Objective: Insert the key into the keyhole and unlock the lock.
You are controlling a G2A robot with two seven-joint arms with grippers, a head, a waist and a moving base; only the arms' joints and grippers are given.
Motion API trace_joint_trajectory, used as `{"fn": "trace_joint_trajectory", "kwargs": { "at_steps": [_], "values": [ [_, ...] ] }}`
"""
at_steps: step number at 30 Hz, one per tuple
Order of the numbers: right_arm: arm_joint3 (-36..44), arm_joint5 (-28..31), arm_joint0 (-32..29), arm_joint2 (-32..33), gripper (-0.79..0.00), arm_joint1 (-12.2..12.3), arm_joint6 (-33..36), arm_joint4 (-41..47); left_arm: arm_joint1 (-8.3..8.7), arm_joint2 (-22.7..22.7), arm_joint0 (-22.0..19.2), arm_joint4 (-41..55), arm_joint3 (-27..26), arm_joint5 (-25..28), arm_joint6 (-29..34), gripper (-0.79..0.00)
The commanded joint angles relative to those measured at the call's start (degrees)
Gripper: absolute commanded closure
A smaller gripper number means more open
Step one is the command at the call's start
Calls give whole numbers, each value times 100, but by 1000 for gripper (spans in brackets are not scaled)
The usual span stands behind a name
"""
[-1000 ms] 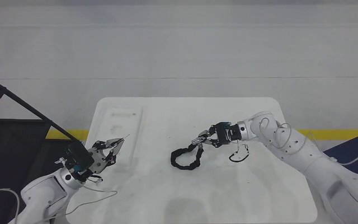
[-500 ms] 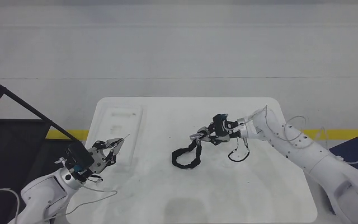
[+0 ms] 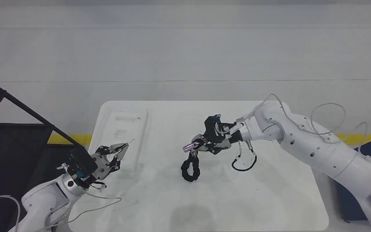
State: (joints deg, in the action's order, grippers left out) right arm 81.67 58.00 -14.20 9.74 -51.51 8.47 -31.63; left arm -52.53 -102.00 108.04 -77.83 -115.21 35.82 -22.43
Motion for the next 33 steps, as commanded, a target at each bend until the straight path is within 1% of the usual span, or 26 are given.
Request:
{"fn": "trace_joint_trajectory", "kwargs": {
  "at_steps": [1, 4, 9, 18, 23, 29, 31, 33],
  "values": [
    [14, 0, 40, 12, 0, 35, 294, 322, 0, 0, 0, 0, 0, 0, 0, 0],
    [31, -31, 62, 95, 0, 122, 720, 737, 0, 0, 0, 0, 0, 0, 0, 0],
    [38, -187, -69, 283, 0, 275, 1042, 1086, 0, 0, 0, 0, 0, 0, 0, 0],
    [-116, -170, -481, 611, 0, 486, 1192, 1125, 0, 0, 0, 0, 0, 0, 0, 0],
    [-114, -109, -682, 813, 0, 590, 1125, 1158, 0, 0, 0, 0, 0, 0, 0, 0],
    [-114, -109, -682, 813, 0, 590, 1125, 1158, -1, 9, -7, -7, -13, -12, 13, 0],
    [-114, -109, -682, 813, 0, 590, 1125, 1158, -5, 206, -86, -187, -172, 37, 113, 0],
    [-114, -109, -682, 813, 0, 590, 1125, 1158, -9, 520, -233, -240, -224, 282, 140, 0]
  ]
}}
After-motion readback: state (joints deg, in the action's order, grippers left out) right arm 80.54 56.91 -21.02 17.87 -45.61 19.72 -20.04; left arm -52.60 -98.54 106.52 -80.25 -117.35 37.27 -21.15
